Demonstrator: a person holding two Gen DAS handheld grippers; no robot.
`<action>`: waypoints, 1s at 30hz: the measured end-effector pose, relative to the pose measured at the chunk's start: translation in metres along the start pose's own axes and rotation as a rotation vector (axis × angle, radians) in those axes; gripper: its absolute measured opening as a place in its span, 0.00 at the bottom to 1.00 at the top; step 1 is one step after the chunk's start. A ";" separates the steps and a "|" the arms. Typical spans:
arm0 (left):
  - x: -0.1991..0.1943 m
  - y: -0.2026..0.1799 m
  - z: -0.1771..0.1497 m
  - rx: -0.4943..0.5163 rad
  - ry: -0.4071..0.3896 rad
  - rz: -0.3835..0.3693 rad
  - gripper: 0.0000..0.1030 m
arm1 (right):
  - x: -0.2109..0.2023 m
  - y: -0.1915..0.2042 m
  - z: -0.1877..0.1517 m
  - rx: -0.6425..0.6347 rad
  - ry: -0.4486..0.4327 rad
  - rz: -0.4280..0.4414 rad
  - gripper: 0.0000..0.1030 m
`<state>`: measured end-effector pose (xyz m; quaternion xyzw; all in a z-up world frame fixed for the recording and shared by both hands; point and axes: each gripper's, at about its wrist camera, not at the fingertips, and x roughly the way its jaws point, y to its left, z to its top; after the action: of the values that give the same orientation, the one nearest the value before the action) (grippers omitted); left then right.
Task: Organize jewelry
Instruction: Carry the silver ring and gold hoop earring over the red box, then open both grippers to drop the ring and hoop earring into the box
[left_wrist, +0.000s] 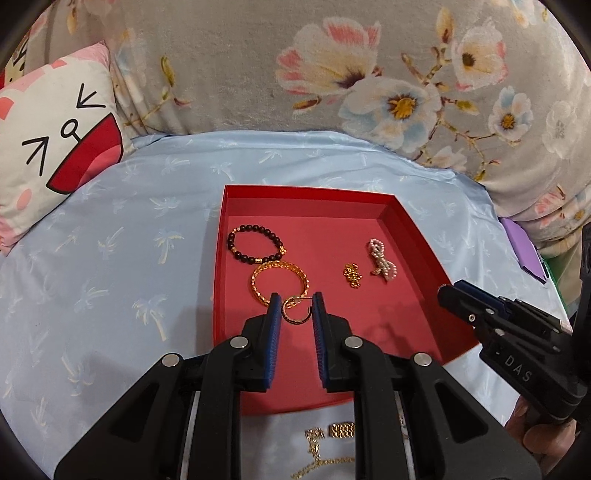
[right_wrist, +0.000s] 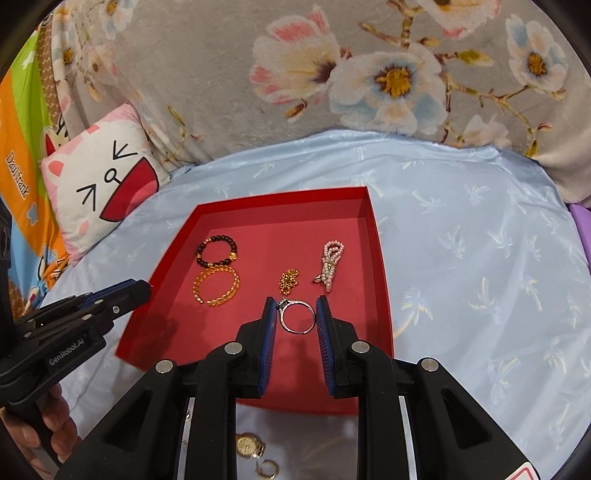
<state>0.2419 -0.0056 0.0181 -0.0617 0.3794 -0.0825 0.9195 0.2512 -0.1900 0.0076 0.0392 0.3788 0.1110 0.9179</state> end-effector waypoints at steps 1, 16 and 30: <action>0.004 0.001 0.001 -0.001 0.003 0.002 0.16 | 0.005 -0.001 0.000 0.002 0.005 -0.001 0.20; 0.028 0.002 0.005 -0.012 0.024 0.034 0.18 | 0.030 -0.005 0.003 0.000 0.018 -0.026 0.23; -0.030 -0.014 -0.008 0.003 -0.017 0.061 0.45 | -0.055 0.002 -0.013 0.020 -0.079 -0.017 0.41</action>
<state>0.2139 -0.0132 0.0358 -0.0492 0.3733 -0.0543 0.9248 0.2042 -0.2009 0.0362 0.0494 0.3435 0.0980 0.9327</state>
